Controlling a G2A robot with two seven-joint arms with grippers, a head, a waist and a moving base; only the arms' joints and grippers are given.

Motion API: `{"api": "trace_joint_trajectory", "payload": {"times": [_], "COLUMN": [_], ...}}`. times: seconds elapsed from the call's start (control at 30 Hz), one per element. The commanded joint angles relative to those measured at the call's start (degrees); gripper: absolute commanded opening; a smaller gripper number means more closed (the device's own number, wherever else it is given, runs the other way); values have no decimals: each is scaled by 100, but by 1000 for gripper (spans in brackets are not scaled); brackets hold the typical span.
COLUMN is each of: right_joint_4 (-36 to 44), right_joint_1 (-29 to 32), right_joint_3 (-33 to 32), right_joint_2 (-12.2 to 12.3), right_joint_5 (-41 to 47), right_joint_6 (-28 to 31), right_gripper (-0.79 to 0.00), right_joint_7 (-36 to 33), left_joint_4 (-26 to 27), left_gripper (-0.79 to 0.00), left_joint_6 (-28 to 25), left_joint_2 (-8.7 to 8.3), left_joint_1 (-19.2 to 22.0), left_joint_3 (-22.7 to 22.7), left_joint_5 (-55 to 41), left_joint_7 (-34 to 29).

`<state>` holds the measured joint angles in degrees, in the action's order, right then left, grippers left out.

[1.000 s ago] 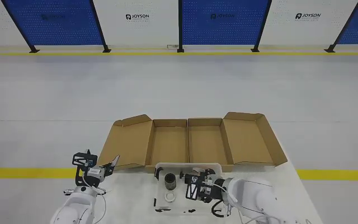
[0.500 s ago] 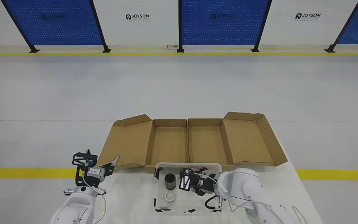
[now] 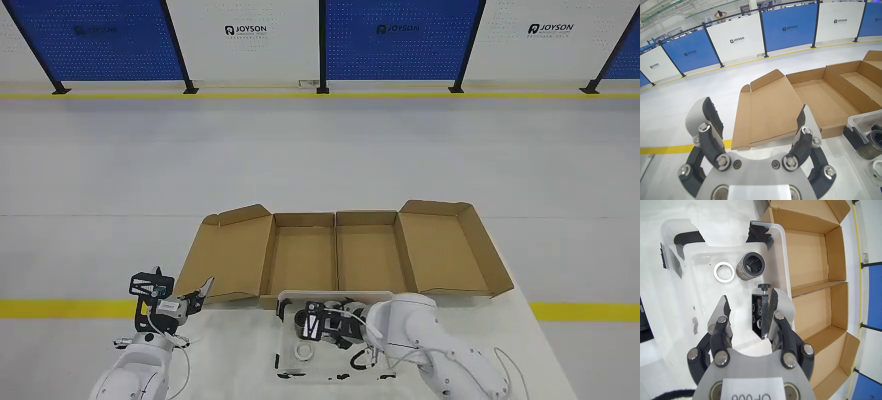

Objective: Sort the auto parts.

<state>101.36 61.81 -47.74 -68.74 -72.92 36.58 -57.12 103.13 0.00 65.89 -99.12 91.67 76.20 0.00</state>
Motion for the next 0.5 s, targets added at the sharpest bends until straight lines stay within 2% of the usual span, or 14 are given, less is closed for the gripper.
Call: {"api": "trace_joint_trajectory", "payload": {"times": [0.0,0.2,0.47], "right_joint_4": [-96,-719,-1200], "right_joint_1": [-80,-385,-751], "right_joint_3": [89,312,560], "right_joint_2": [-27,-128,-256], "right_joint_5": [13,323,547], "right_joint_6": [-49,-57,-81], "right_gripper": [-249,-142,-123], "right_joint_7": [-32,-3,158], "left_joint_4": [0,0,0], "left_gripper": [0,0,0], "left_joint_6": [0,0,0], "left_joint_2": [0,0,0], "left_joint_1": [0,0,0], "left_joint_3": [0,0,0], "left_joint_5": [0,0,0], "left_joint_7": [0,0,0]}}
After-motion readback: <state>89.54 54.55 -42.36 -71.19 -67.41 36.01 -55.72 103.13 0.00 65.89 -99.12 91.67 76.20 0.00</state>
